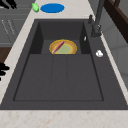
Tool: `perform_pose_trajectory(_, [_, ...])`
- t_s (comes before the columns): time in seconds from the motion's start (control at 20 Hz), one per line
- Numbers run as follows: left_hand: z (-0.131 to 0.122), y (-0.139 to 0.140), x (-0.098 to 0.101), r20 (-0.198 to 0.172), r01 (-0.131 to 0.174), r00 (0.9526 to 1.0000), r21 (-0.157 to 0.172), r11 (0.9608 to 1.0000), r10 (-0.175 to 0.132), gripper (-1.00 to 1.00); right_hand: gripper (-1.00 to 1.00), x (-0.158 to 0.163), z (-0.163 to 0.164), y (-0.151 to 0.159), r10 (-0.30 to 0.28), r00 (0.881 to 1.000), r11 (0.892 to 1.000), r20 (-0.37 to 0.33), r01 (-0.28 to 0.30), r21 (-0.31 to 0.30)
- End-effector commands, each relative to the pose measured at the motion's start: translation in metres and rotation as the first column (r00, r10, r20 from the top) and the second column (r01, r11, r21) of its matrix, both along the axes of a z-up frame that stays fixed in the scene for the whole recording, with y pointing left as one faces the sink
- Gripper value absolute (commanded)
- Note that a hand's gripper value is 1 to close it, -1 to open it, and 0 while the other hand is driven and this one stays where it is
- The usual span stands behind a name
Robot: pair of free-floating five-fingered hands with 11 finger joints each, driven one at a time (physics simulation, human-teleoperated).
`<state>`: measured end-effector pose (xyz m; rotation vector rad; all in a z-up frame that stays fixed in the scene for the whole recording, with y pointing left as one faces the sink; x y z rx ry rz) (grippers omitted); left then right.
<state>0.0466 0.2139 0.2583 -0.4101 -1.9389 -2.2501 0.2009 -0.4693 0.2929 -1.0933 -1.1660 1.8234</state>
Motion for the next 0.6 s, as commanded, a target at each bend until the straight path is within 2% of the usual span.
perform_pose_trajectory(0.0, [0.000,0.000,0.000,0.000,0.000,1.0000,0.000,1.0000,0.000,0.00,-1.00,-0.005,0.000,0.000,-0.120,0.993,0.992,-0.013,0.120,0.043])
perform_pose_trajectory(0.2, [0.000,0.000,0.000,0.000,0.000,1.0000,0.000,1.0000,0.000,0.00,-1.00,-0.011,0.000,0.002,-0.191,0.981,0.981,-0.020,0.192,0.029])
perform_pose_trajectory(0.55, [0.000,0.000,0.000,0.000,0.000,1.0000,0.000,1.0000,0.000,0.00,-1.00,-0.021,0.000,0.000,-0.319,0.947,0.948,-0.043,0.320,0.007])
